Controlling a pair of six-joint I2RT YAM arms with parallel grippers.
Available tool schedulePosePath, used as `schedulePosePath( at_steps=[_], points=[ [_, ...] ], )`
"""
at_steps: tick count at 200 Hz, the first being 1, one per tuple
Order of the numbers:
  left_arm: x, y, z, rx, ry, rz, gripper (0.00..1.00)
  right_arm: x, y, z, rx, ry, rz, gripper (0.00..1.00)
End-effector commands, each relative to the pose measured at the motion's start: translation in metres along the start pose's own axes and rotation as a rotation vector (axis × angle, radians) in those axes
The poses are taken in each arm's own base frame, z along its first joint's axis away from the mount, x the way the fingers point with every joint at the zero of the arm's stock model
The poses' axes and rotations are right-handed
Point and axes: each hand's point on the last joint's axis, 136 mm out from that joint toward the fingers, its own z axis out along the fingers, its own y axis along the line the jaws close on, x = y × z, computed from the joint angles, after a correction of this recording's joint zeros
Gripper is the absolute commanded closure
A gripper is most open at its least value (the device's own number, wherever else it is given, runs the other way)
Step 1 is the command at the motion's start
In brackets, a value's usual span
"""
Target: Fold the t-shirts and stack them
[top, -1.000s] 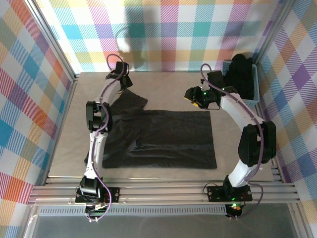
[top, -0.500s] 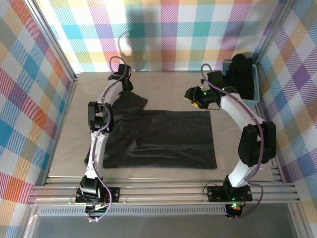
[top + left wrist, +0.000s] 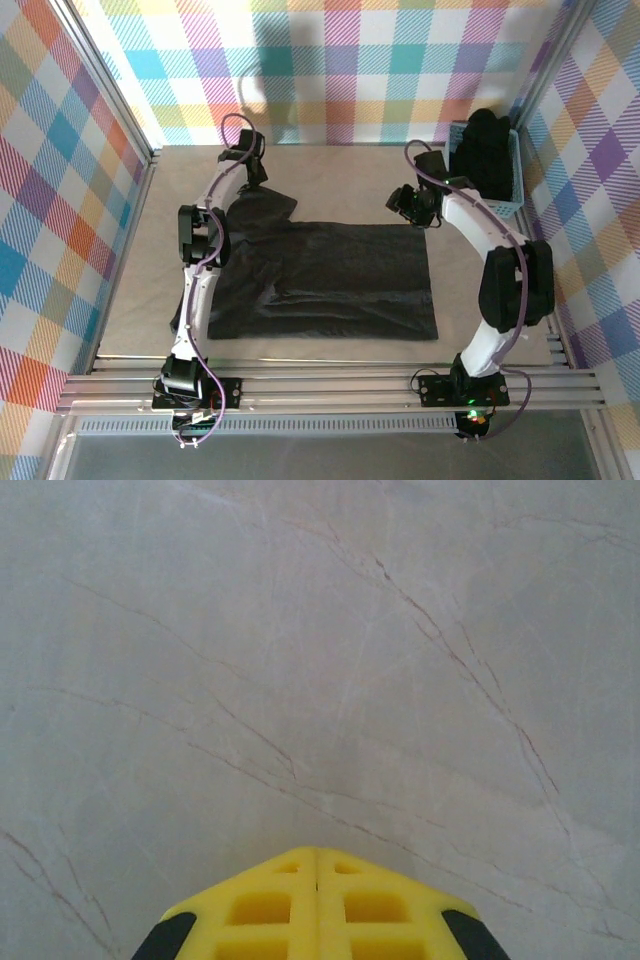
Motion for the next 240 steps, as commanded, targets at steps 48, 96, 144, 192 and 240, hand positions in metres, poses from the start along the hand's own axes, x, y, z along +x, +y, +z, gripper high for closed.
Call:
schedulePosePath(
  at_steps=[48, 96, 144, 192, 240],
  points=[
    [-0.013, -0.008, -0.082, 0.052, 0.003, -0.061, 1.0, -0.025, -0.052, 0.039, 0.363, -0.074, 0.104, 0.45],
    [-0.012, -0.01, -0.102, 0.104, 0.014, -0.1, 1.0, -0.02, -0.07, 0.063, 0.386, -0.042, 0.169, 0.48],
    [-0.009, -0.012, -0.112, 0.132, 0.034, -0.095, 1.0, -0.025, -0.077, 0.079, 0.368, 0.0, 0.189, 0.56],
    [0.0, -0.005, -0.117, 0.117, 0.053, -0.091, 1.0, -0.016, -0.077, 0.085, 0.352, 0.042, 0.205, 0.6],
    [0.0, -0.003, -0.127, 0.12, 0.051, -0.095, 1.0, -0.031, -0.067, 0.08, 0.321, 0.0, 0.144, 0.58]
  ],
)
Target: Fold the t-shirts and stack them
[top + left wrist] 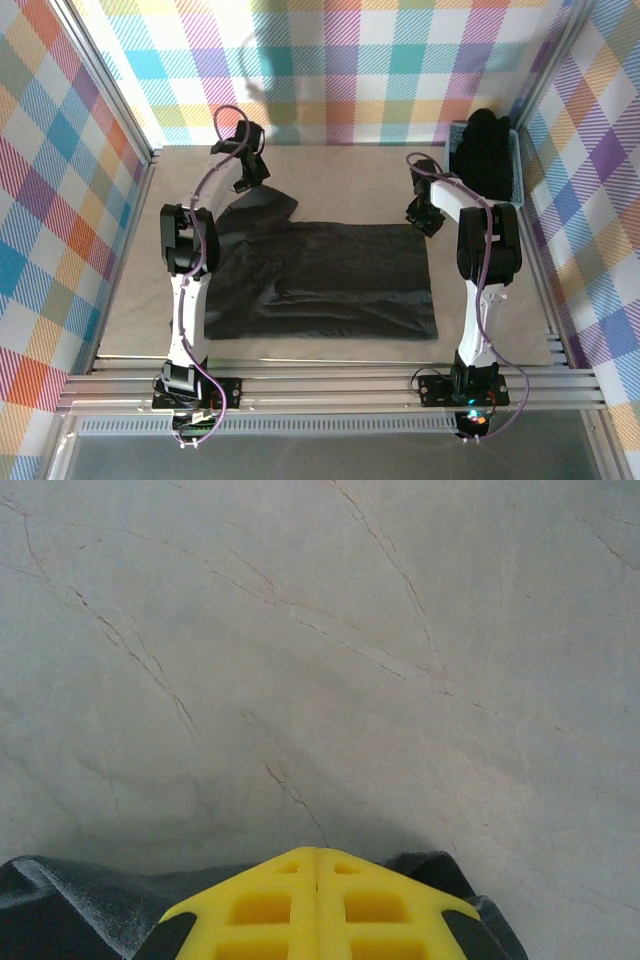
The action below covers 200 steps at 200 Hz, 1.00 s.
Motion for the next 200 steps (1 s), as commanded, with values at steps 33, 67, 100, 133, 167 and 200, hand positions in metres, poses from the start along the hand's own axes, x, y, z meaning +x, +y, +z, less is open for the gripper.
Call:
schedulePosePath(
  at_steps=[33, 67, 100, 133, 167, 200],
  points=[
    [-0.011, -0.004, -0.039, 0.034, -0.044, -0.014, 1.0, -0.013, 0.007, -0.025, -0.023, -0.041, -0.032, 0.55],
    [-0.01, -0.007, -0.04, 0.038, -0.045, -0.014, 1.0, -0.007, 0.005, -0.019, -0.011, -0.007, -0.006, 0.55],
    [-0.008, -0.009, -0.041, 0.041, -0.045, -0.014, 1.0, -0.003, 0.009, -0.005, -0.008, 0.018, -0.016, 0.56],
    [-0.006, -0.007, -0.046, 0.036, -0.035, -0.004, 1.0, 0.0, 0.011, 0.005, 0.007, 0.048, -0.041, 0.64],
    [-0.002, -0.004, -0.055, 0.031, -0.029, -0.002, 1.0, 0.009, -0.002, 0.006, 0.056, 0.081, -0.052, 0.75],
    [0.008, 0.005, -0.063, 0.009, -0.019, -0.001, 1.0, 0.01, -0.014, 0.0, 0.097, 0.077, -0.066, 0.91]
  ],
)
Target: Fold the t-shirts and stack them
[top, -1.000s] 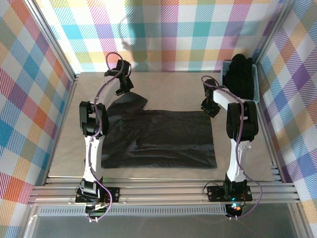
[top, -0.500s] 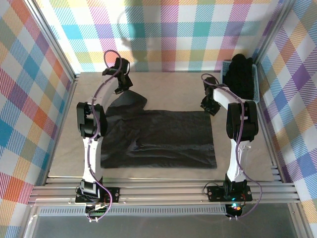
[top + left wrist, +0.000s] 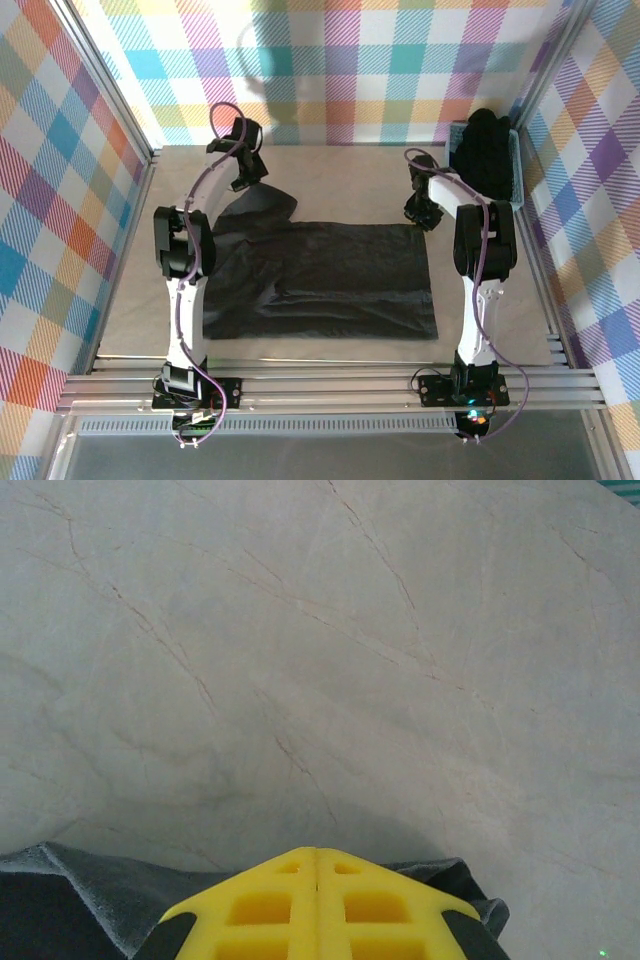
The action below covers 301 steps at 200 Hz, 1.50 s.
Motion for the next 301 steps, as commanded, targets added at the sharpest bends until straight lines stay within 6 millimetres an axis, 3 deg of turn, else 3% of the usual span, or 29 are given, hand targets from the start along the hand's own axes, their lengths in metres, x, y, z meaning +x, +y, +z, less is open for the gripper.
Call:
schedulePosePath(
  at_steps=[1, 19, 67, 102, 141, 190, 218, 247, 273, 301],
  points=[
    [0.003, 0.001, -0.033, 0.001, -0.014, 0.0, 1.0, 0.013, -0.02, -0.002, 0.077, 0.043, -0.024, 0.92],
    [0.008, 0.006, -0.041, -0.004, -0.015, -0.002, 1.0, 0.007, -0.016, -0.011, 0.039, 0.003, -0.037, 1.0],
    [0.032, 0.033, -0.07, -0.045, 0.003, -0.031, 1.0, -0.005, 0.011, -0.047, -0.159, -0.079, -0.129, 1.0],
    [0.051, 0.057, -0.104, -0.055, -0.008, -0.05, 1.0, -0.002, 0.015, -0.071, -0.216, -0.085, -0.183, 1.0],
    [0.075, 0.091, -0.156, -0.063, -0.031, -0.08, 1.0, 0.012, -0.011, -0.087, -0.188, -0.082, -0.173, 1.0],
    [0.144, 0.14, -0.204, -0.057, 0.044, -0.098, 1.0, 0.045, -0.05, -0.088, -0.129, -0.023, -0.147, 1.0],
    [0.191, 0.173, -0.212, -0.1, 0.113, -0.12, 1.0, 0.065, -0.07, -0.084, -0.101, 0.021, -0.139, 1.0],
    [0.224, 0.196, -0.214, -0.125, 0.144, -0.17, 1.0, 0.086, -0.088, -0.078, -0.07, 0.081, -0.134, 1.0],
    [0.242, 0.219, -0.213, -0.199, 0.154, -0.198, 1.0, 0.101, -0.104, -0.072, -0.032, 0.124, -0.119, 1.0],
    [0.245, 0.23, -0.21, -0.237, 0.121, -0.226, 1.0, 0.114, -0.112, -0.071, -0.024, 0.154, -0.111, 1.0]
  ],
)
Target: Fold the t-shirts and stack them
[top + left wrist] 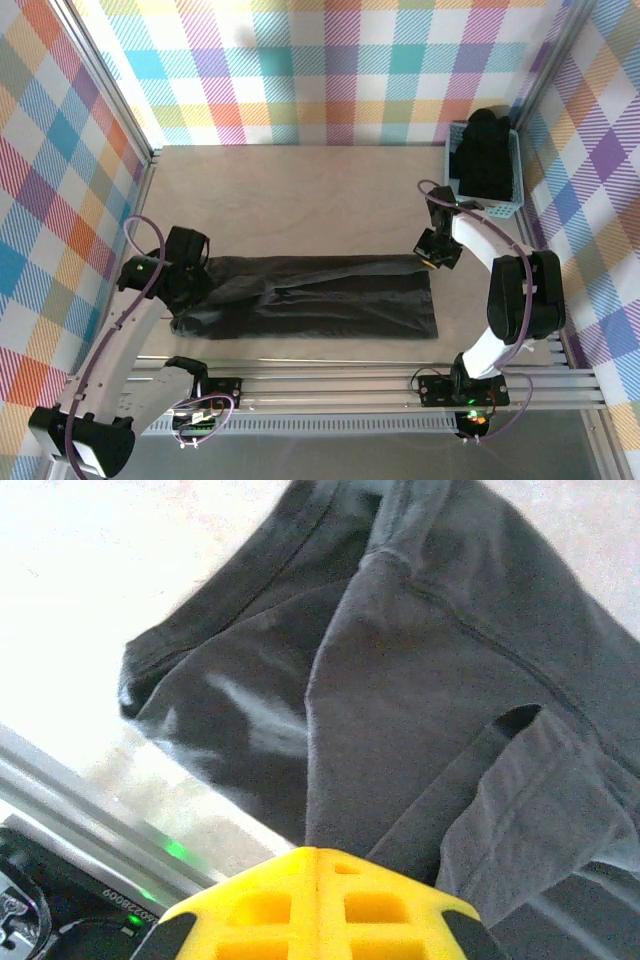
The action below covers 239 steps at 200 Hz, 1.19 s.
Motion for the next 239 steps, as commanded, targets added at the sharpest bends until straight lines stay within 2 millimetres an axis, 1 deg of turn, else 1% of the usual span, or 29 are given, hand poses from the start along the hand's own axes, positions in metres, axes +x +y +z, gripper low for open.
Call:
schedulePosePath(
  at_steps=[1, 17, 44, 90, 119, 139, 162, 172, 185, 192, 208, 209, 226, 239],
  points=[
    [0.005, 0.019, 0.002, -0.071, -0.018, -0.031, 1.0, 0.016, -0.008, -0.005, 0.006, 0.037, 0.026, 1.0],
    [0.003, 0.023, 0.006, -0.093, -0.034, -0.034, 1.0, 0.02, -0.011, -0.006, 0.012, 0.044, 0.028, 1.0],
    [0.005, 0.021, 0.014, -0.097, -0.026, -0.047, 1.0, 0.027, -0.018, -0.006, 0.029, 0.053, 0.034, 1.0],
    [0.0, 0.024, 0.017, -0.13, -0.047, -0.053, 1.0, 0.036, -0.024, -0.004, 0.038, 0.075, 0.042, 1.0],
    [0.006, 0.024, 0.025, -0.141, -0.025, -0.056, 1.0, 0.04, -0.026, 0.001, 0.05, 0.093, 0.047, 1.0],
    [0.013, 0.028, 0.034, -0.159, -0.002, -0.072, 1.0, 0.039, -0.031, -0.003, 0.072, 0.081, 0.062, 0.9],
    [0.016, 0.031, 0.039, -0.167, -0.001, -0.085, 1.0, 0.035, -0.037, -0.016, 0.079, 0.03, 0.084, 0.71],
    [0.017, 0.032, 0.041, -0.17, -0.002, -0.086, 1.0, 0.034, -0.038, -0.023, 0.074, 0.01, 0.09, 0.68],
    [0.018, 0.032, 0.043, -0.173, 0.003, -0.085, 1.0, 0.031, -0.03, -0.03, 0.045, -0.013, 0.073, 0.67],
    [0.018, 0.033, 0.044, -0.179, 0.003, -0.084, 1.0, 0.029, -0.021, -0.033, 0.019, -0.026, 0.051, 0.67],
    [0.019, 0.033, 0.047, -0.18, 0.006, -0.083, 1.0, 0.028, 0.008, -0.033, -0.065, -0.016, -0.008, 0.67],
    [0.019, 0.033, 0.047, -0.18, 0.006, -0.082, 1.0, 0.028, 0.012, -0.034, -0.077, -0.015, -0.015, 0.68],
    [0.02, 0.032, 0.05, -0.178, 0.01, -0.081, 1.0, 0.038, 0.05, -0.025, -0.182, 0.047, -0.082, 0.74],
    [0.022, 0.034, 0.051, -0.186, 0.015, -0.081, 1.0, 0.053, 0.064, -0.011, -0.195, 0.139, -0.099, 0.78]
  ],
)
